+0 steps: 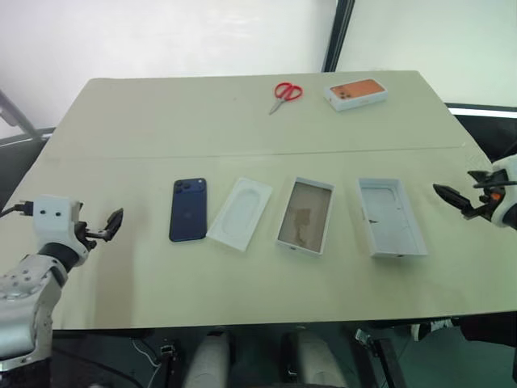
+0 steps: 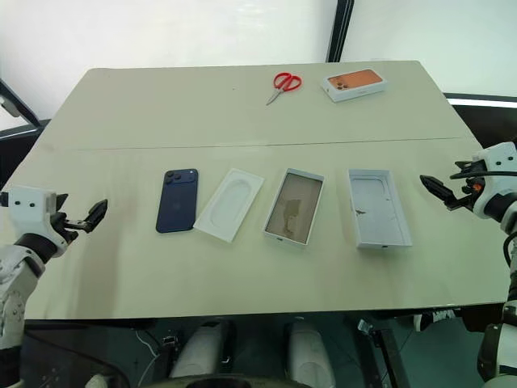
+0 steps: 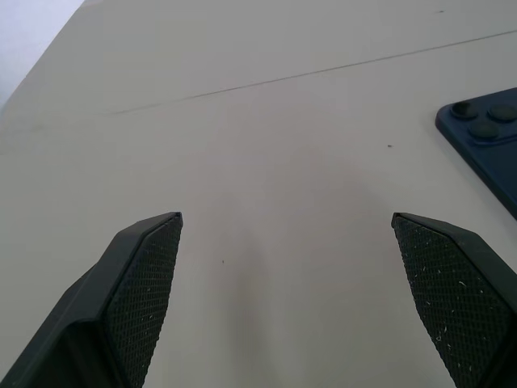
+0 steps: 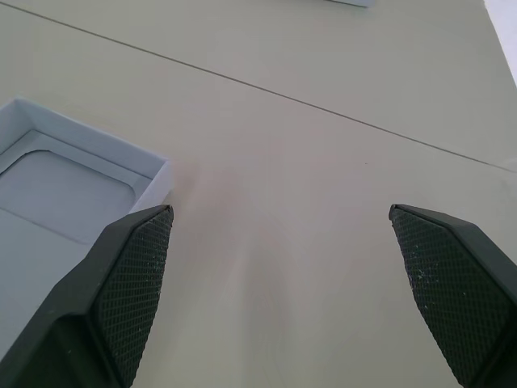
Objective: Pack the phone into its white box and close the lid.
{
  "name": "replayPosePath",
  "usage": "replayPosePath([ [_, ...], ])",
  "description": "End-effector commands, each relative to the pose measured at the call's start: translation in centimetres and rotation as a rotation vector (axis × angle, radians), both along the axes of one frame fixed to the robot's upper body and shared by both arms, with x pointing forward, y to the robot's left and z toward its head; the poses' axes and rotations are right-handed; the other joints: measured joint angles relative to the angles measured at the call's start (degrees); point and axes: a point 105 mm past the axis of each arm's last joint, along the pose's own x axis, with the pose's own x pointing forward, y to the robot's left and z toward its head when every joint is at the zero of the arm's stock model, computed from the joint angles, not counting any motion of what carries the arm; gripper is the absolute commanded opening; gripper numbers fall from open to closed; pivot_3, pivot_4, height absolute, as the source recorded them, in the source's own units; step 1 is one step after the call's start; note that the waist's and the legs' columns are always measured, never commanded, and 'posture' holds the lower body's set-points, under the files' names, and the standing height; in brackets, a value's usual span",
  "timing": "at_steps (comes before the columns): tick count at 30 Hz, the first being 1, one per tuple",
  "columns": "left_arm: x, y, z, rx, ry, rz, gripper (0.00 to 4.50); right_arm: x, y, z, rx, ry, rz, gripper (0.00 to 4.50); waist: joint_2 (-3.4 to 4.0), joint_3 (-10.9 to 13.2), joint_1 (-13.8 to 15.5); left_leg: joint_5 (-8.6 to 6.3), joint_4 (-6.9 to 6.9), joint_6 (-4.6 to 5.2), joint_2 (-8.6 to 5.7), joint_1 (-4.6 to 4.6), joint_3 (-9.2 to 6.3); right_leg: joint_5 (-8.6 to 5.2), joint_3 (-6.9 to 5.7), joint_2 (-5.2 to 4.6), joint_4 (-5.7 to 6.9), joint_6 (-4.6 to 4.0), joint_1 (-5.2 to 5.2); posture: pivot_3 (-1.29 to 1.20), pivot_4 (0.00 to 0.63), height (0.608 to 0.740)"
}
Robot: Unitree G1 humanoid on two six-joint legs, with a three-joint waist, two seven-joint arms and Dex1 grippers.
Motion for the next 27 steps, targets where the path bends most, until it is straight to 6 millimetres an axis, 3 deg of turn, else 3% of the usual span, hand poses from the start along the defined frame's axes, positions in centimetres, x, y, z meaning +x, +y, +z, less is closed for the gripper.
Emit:
replayPosePath([
  [1, 0.0, -0.3, 1.3, 0.016, -0.046, -0.004, 4.36, 0.5, 0.4, 1.5, -0.019, -0.05, 0.018, 4.47, 0.0, 0.0, 0.0, 0.0, 0.0, 0.0, 0.0, 0.0, 0.0, 0.0, 0.0, 0.0, 0.0, 0.0, 0.0, 0.0, 0.15, 0.697],
  [9, -0.1, -0.4, 1.4, 0.01, -0.049, -0.008, 4.36, 1.1, 1.9, 1.7, -0.011, -0.072, 0.058, 4.47, 0.0, 0.0, 0.0, 0.0, 0.0, 0.0, 0.0, 0.02, 0.03, 0.0, 0.03, 0.0, 0.0, 0.0, 0.0, 0.0, 0.15, 0.697],
  [17, 1.2, -3.5, 1.3, -0.059, -0.059, -0.107, 4.36, 1.1, 5.7, 1.6, 0.006, -0.092, 0.157, 4.47, 0.0, 0.0, 0.09, 0.0, 0.01, 0.01, 0.02, 0.0, 0.03, 0.0, 0.05, 0.0, 0.0, 0.01, 0.0, 0.0, 0.15, 0.697],
  [21, 2.7, -6.0, 0.7, -0.089, -0.03, -0.2, 4.36, 0.3, 9.2, 1.8, 0.023, -0.105, 0.243, 4.47, 0.01, 0.0, 0.15, -0.01, 0.02, 0.02, 0.03, 0.0, 0.03, -0.01, 0.05, -0.01, 0.02, 0.03, 0.0, 0.0, 0.15, 0.697],
  [25, 4.2, -11.5, 1.0, -0.144, 0.02, -0.41, 4.36, -1.5, 15.4, 1.7, -0.01, -0.078, 0.461, 4.47, 0.01, 0.0, 0.16, -0.02, 0.05, 0.03, -0.01, -0.01, 0.02, -0.01, 0.07, 0.0, 0.03, 0.04, 0.0, 0.0, 0.15, 0.697],
  [27, 4.2, -12.8, 0.4, -0.115, 0.076, -0.456, 4.43, -2.2, 16.9, 1.3, -0.017, -0.062, 0.51, 4.49, 0.0, -0.01, -0.02, -0.03, 0.05, 0.05, -0.04, 0.0, 0.01, -0.03, 0.07, 0.01, 0.02, 0.08, 0.0, 0.0, 0.15, 0.697],
])
